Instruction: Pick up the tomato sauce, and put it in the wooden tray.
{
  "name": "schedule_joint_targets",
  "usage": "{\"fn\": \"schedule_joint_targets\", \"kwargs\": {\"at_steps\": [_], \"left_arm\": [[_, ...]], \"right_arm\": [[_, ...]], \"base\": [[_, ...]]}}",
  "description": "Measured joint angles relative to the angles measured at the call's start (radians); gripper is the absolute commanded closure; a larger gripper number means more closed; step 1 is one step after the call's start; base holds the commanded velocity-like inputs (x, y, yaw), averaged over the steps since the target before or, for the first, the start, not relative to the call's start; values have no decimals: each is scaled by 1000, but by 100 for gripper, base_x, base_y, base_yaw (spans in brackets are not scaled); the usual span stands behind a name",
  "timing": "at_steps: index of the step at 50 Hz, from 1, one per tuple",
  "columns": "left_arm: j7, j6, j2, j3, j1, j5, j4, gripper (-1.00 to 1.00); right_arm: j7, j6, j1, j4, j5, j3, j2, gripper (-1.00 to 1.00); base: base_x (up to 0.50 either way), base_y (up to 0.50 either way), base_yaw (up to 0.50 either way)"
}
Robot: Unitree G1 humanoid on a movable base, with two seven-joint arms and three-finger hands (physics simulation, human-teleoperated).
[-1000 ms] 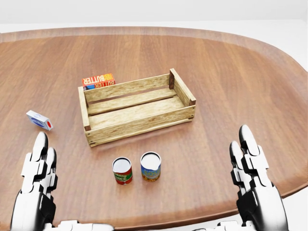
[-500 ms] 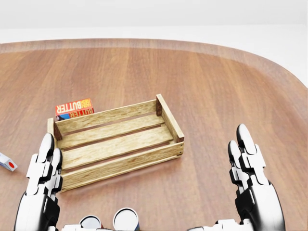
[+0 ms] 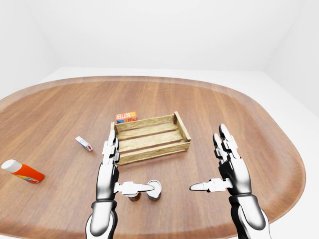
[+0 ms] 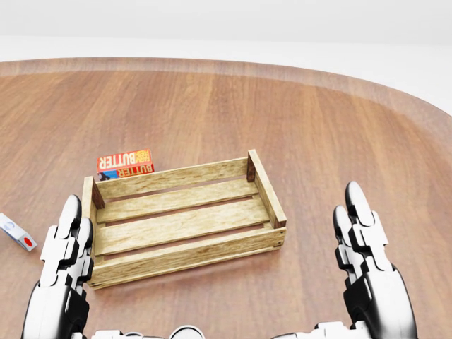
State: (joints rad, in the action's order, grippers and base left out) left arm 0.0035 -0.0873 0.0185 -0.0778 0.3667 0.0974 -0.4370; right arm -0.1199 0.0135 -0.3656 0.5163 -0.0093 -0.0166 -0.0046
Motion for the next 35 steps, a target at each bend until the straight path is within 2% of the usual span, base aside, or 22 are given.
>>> {"fn": "schedule_joint_targets", "kwargs": {"at_steps": [21,28,35], "left_arm": [[1,0,0,0,-2,0,3,-100],[1,0,1,0,-2,0,4,-100],[8,1,-1,0,-5,7,8,-100]], "right_arm": [[5,10,-3,-7,-8,-9,-3,-100],[-4,13,-5,-7,-4,-13,-5,-100],[1,8,-2,-11,-5,-10,-4,-100]], "base": [[51,-14,0],[38,-34,0],[20,-3,0]]}}
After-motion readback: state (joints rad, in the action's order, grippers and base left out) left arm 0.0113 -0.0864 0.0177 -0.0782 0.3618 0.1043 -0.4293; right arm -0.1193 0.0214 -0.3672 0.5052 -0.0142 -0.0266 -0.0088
